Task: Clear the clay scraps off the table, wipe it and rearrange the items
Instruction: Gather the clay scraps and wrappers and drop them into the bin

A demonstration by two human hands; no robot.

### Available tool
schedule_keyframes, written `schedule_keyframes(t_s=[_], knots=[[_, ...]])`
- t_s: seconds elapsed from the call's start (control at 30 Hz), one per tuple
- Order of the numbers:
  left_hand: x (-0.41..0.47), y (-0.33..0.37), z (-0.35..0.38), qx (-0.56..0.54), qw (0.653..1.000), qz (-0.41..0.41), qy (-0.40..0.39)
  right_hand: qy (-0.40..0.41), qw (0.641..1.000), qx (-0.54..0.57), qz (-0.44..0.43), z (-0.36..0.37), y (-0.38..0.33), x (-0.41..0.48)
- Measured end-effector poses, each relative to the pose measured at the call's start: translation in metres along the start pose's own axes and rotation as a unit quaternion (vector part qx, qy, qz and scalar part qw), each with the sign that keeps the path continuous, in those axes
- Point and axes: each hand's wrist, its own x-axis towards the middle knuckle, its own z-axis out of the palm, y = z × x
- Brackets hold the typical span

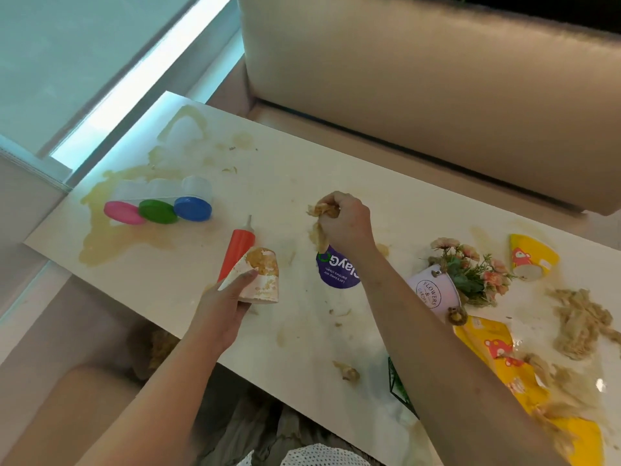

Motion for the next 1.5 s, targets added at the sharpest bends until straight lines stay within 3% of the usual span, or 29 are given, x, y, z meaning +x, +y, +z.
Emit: schedule_keyframes(t_s=[0.37, 0.7, 1.0, 1.27, 1.5], knots=[[-0.023, 0.019, -0.127, -0.076, 0.994, 0.015, 0.078, -0.155, 0.986, 0.057, 0.01, 0.096, -0.082, -0.067], [-0.016, 0.044, -0.277, -0.135, 0.97, 0.028, 0.202, -0.258, 0.966, 0.035, -0.009, 0.25, -0.158, -0.11], [0.026, 0.048, -0.427, -0.096, 0.959, 0.002, 0.265, -0.335, 0.942, 0.014, 0.001, 0.394, -0.204, -0.139], [0.057, 0.048, -0.487, -0.017, 0.941, -0.005, 0.338, -0.394, 0.918, -0.021, 0.019, 0.494, -0.194, -0.17], [0.134, 0.006, -0.509, 0.087, 0.925, -0.011, 0.371, -0.424, 0.902, -0.052, 0.061, 0.586, -0.121, -0.167]])
